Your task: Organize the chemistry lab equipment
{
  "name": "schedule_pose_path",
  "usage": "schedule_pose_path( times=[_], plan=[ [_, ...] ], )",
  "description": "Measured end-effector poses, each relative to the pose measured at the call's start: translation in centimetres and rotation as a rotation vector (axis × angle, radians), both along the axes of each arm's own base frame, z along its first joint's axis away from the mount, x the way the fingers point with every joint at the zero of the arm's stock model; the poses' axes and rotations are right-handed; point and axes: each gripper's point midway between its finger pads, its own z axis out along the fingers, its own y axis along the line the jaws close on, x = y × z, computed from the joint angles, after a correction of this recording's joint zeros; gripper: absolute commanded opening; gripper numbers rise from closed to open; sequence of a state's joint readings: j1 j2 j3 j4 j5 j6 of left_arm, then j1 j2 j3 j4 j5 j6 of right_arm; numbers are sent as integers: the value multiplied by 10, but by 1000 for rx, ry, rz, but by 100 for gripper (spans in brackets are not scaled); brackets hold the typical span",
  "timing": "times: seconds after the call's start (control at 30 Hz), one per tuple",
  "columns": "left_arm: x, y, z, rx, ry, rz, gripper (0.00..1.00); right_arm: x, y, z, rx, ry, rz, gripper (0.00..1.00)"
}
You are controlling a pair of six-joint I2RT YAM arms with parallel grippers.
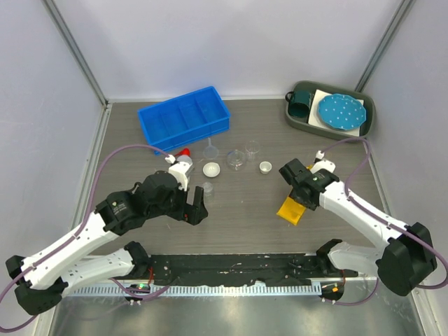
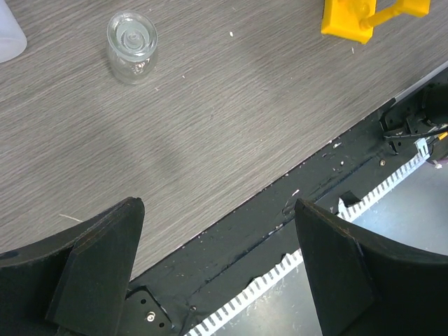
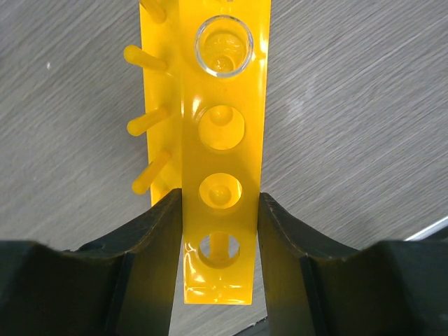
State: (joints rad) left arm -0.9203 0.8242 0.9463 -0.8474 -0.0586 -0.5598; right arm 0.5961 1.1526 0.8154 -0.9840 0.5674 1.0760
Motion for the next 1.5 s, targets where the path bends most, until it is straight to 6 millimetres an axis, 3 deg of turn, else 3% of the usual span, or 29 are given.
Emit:
schedule_pose_path(
  times=[0.6, 0.97, 1.27, 1.5],
  plan=[
    [-2, -1, -4, 21, 5, -32, 93, 53, -74, 0, -25, -11, -246, 24],
    [-1, -1, -4, 28, -3, -41, 94, 90, -101, 0, -44, -21, -308, 24],
    [-1, -1, -5, 32, -3, -44, 94, 108, -123, 0, -58, -44, -360, 24],
    [-1, -1, -5, 32, -3, -43, 94, 112, -130, 1, -56, -58, -377, 38]
  ],
)
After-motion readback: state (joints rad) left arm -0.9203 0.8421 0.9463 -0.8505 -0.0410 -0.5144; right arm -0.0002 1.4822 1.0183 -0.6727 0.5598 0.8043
